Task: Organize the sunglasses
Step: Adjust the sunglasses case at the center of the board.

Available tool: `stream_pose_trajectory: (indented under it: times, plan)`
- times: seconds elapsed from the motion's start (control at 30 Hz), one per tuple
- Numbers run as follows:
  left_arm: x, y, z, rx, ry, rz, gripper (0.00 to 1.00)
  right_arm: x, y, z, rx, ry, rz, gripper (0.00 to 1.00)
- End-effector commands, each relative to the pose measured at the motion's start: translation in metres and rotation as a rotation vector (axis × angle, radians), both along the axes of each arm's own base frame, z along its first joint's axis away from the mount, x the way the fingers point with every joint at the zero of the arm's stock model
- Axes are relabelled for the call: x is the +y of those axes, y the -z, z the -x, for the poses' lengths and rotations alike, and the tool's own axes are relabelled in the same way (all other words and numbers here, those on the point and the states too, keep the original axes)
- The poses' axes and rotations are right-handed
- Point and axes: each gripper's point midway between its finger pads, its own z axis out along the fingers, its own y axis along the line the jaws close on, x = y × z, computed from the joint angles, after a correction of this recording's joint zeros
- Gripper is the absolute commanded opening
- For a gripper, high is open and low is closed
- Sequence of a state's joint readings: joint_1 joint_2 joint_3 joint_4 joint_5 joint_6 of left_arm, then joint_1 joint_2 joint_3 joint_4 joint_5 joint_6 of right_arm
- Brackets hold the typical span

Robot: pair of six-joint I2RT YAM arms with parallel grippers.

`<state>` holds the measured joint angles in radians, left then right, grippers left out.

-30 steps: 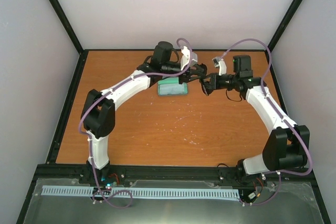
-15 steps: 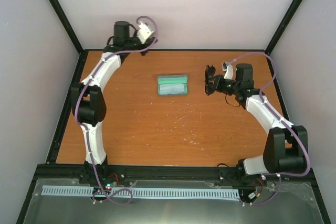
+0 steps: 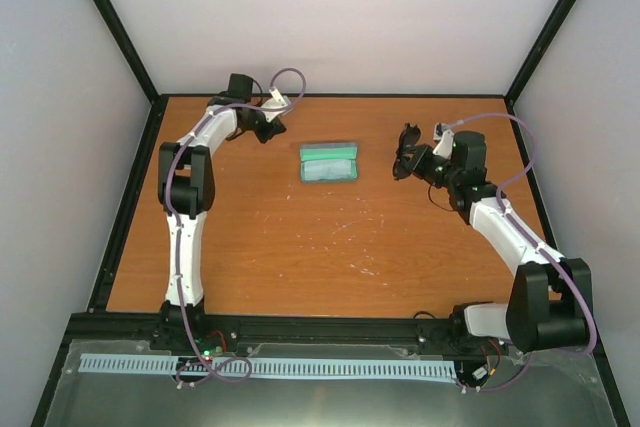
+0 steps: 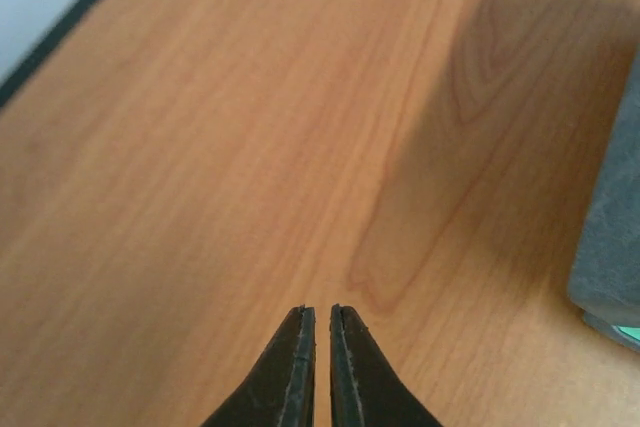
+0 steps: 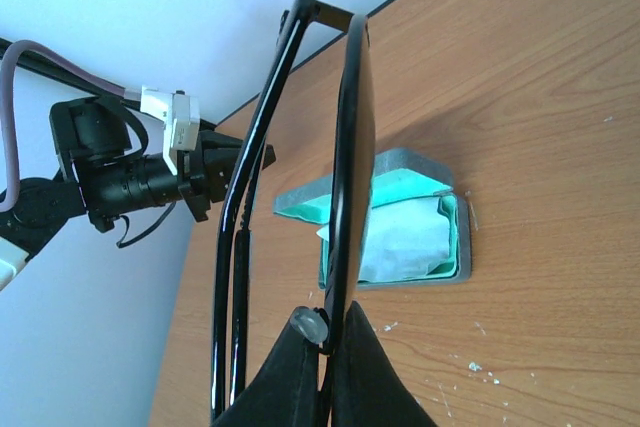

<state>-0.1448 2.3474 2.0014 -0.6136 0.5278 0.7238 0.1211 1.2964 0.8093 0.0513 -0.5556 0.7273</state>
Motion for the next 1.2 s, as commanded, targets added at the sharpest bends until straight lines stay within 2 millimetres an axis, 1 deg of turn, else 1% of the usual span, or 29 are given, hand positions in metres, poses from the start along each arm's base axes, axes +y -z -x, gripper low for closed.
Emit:
stream_pose_trajectory:
  times: [0.0,0.1,0.23,0.37,0.57,0.7,0.77,0.97,1.17]
  plan:
    - [-0.013,-0.011,0.012,0.031,0.059,0.006,0.07,0.002,-0.011,0.002,-0.046,0.008,-0.013,0.03]
    - [-0.018,-0.006,0.019,0.05,0.069,-0.004,0.06,0.003,-0.007,0.004,-0.041,0.002,-0.007,0.03]
    - [-0.026,0.001,0.029,0.093,0.084,0.006,0.06,0.003,0.003,0.007,-0.019,-0.002,-0.002,0.03]
    - [-0.038,0.012,0.038,0.126,0.096,0.013,0.07,0.004,0.008,0.009,-0.013,-0.003,-0.009,0.03]
    - [-0.061,0.019,0.049,0.159,0.123,0.03,0.07,0.006,0.01,0.011,-0.013,-0.007,-0.007,0.03]
    - [-0.069,0.025,0.057,0.188,0.138,0.032,0.07,0.006,0.009,0.011,-0.018,-0.009,0.0,0.03]
    - [-0.072,0.029,0.063,0.207,0.144,0.03,0.07,0.005,0.01,0.011,-0.017,-0.007,0.002,0.03]
    - [-0.07,0.039,0.082,0.264,0.15,0.032,0.06,0.006,0.017,0.012,-0.006,-0.011,0.006,0.03]
    - [-0.07,0.041,0.107,0.32,0.15,0.065,0.06,0.013,0.028,0.013,0.015,-0.025,0.02,0.03]
